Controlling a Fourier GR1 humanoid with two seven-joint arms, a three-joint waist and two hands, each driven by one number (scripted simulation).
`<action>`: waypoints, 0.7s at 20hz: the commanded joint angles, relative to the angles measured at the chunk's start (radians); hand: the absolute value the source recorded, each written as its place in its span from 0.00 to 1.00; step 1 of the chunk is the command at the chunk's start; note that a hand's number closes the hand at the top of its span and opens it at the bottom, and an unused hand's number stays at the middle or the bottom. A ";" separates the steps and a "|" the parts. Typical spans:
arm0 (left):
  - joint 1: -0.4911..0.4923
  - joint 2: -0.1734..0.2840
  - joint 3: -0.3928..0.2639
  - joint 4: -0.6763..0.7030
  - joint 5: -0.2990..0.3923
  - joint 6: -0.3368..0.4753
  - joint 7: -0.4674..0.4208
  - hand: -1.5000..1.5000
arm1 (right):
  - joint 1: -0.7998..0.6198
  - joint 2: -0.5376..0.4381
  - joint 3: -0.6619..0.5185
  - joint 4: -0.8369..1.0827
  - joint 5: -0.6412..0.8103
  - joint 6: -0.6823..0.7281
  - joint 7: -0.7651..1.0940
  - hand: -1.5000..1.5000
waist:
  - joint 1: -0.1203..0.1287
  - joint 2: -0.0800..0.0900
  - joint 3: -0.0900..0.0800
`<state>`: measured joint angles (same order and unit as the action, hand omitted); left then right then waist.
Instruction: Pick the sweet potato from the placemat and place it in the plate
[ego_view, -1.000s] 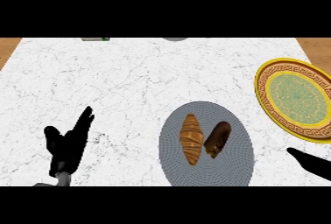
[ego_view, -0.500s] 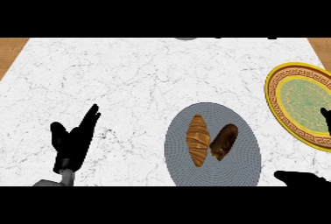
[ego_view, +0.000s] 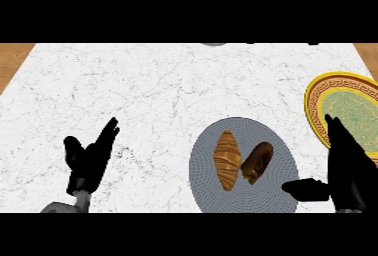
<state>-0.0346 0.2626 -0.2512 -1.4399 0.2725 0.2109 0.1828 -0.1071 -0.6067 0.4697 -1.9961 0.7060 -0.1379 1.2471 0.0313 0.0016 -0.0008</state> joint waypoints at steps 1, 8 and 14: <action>0.033 -0.030 -0.027 0.007 -0.008 -0.001 -0.017 0.50 | -0.058 0.148 0.055 0.079 0.056 0.102 0.240 0.00 | -0.004 0.001 -0.003; 0.038 -0.022 -0.006 0.038 -0.003 -0.027 -0.022 0.50 | -0.130 0.373 0.063 0.218 0.157 0.114 0.240 0.00 | -0.018 -0.001 -0.001; 0.009 -0.003 0.030 0.073 0.002 -0.057 -0.036 0.50 | -0.125 0.466 0.062 0.338 0.277 0.145 0.221 0.00 | -0.029 0.001 -0.001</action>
<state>-0.0148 0.2531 -0.2303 -1.4253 0.2643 0.1893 0.1488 -0.2067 -0.2312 0.5058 -1.7263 0.8989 -0.0307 1.2396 0.0103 -0.0039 0.0040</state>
